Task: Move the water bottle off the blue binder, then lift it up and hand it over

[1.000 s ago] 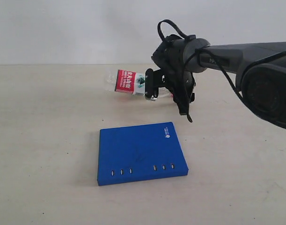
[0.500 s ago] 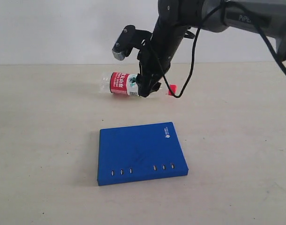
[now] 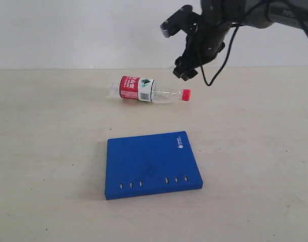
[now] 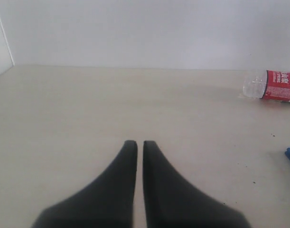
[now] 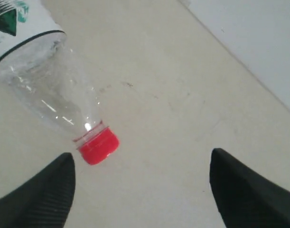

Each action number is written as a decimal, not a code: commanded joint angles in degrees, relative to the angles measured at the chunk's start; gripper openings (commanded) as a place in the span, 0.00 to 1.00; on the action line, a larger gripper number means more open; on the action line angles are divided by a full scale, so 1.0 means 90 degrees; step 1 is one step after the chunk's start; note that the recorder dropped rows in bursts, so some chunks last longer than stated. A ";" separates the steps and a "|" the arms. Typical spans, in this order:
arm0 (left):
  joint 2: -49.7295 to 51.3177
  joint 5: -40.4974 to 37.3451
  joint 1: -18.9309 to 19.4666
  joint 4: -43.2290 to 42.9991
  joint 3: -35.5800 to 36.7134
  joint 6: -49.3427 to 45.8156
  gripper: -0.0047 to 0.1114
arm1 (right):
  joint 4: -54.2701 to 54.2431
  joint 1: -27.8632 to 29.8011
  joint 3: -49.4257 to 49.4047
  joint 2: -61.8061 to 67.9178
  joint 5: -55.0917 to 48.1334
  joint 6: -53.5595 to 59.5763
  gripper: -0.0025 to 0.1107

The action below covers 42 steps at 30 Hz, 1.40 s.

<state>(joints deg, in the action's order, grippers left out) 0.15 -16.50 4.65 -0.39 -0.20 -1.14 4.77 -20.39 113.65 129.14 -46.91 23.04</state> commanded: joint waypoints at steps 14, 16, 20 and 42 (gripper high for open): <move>-0.0016 0.0020 -0.0024 0.0043 0.0022 -0.0029 0.08 | -0.1645 0.0164 0.0042 0.0975 0.0653 0.3509 0.64; -0.0016 0.0020 -0.0024 0.0043 0.0022 -0.0029 0.08 | -0.1458 0.0059 0.0042 0.1065 0.0783 0.3509 0.64; -0.0016 0.0020 -0.0024 0.0043 0.0022 -0.0029 0.08 | -0.1283 -0.0134 0.0042 0.1150 0.0932 0.3484 0.58; -0.0016 0.0020 -0.0024 0.0043 0.0022 -0.0029 0.08 | -0.1522 -0.0161 0.0042 -0.0010 -0.1555 0.2992 0.02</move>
<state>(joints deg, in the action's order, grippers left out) 0.15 -16.50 4.65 -0.39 -0.20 -1.14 -8.10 -21.86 113.82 133.16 -58.60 51.73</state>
